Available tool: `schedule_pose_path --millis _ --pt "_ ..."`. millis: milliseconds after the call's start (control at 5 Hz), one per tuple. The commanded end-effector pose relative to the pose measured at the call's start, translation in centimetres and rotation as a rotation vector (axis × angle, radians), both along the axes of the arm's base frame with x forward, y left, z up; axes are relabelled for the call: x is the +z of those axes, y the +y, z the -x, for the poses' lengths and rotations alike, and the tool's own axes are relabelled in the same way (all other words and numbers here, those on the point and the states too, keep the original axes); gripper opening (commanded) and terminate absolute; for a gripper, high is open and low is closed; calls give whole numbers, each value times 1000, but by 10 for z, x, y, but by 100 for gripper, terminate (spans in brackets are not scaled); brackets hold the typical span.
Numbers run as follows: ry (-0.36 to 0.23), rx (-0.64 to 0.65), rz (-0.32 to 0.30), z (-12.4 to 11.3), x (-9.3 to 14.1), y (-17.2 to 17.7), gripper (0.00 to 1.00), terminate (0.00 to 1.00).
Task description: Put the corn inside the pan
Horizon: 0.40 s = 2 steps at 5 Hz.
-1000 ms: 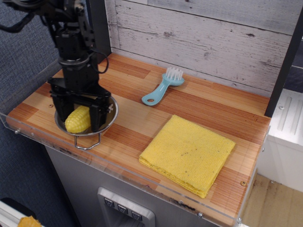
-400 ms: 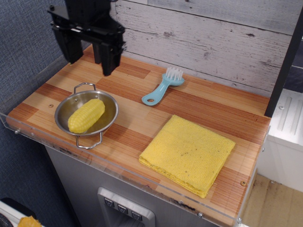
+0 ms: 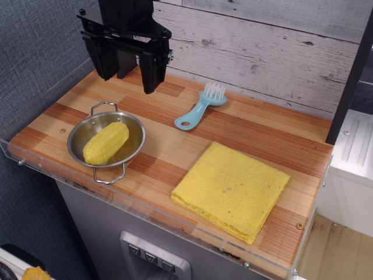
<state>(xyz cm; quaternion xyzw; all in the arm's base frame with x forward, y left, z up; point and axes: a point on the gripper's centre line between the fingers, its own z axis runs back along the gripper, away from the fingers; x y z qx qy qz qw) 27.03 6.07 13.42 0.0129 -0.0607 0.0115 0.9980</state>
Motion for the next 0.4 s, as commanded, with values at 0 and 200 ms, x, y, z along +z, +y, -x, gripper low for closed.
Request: schedule_pose_path --millis 0,200 --pt "-15 7 -1 6 12 -5 100 0" --pt "-15 7 -1 6 12 -5 100 100"
